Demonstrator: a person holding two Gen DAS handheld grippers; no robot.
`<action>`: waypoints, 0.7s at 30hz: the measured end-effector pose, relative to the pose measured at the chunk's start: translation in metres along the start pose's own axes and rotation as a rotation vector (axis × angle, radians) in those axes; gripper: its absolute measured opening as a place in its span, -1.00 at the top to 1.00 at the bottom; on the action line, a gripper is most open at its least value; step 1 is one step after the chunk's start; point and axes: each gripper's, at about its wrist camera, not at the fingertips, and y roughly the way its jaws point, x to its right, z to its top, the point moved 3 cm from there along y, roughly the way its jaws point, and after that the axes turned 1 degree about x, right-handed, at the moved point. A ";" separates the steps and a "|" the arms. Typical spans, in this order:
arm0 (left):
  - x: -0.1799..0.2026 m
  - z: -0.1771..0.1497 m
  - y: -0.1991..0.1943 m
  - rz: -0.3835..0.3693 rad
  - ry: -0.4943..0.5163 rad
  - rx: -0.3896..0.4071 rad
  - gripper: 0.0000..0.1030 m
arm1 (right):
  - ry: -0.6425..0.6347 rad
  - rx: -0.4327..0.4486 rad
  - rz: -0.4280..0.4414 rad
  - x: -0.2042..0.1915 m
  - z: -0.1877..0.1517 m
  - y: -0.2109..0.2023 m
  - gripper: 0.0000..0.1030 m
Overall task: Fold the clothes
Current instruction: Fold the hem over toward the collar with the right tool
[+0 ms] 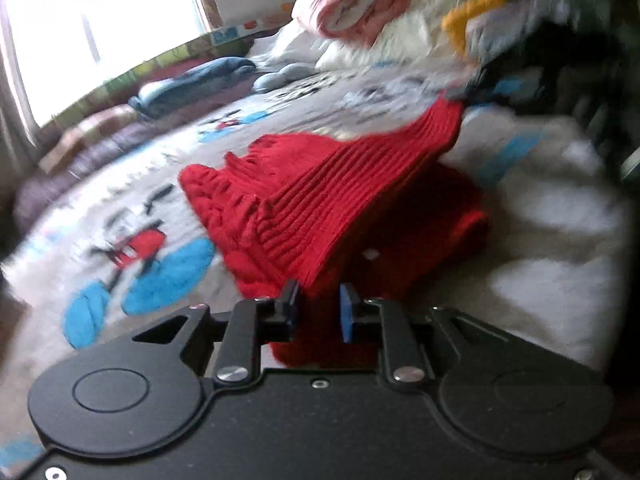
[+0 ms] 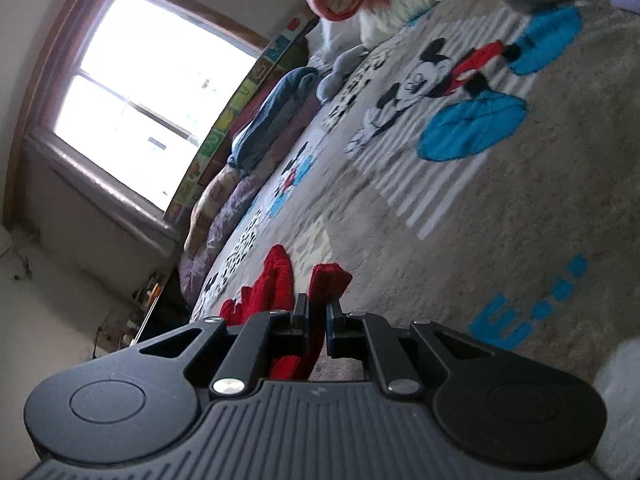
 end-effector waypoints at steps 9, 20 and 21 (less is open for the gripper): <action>-0.055 0.004 -0.025 0.110 -0.308 0.164 0.65 | -0.095 -0.030 0.048 -0.022 0.004 0.000 0.81; -0.012 0.004 0.041 -0.063 -0.205 0.029 0.61 | -0.155 -0.015 0.076 -0.043 0.011 -0.009 0.81; -0.014 0.005 0.040 -0.080 -0.235 0.038 0.59 | -0.162 -0.014 0.079 -0.046 0.013 -0.010 0.81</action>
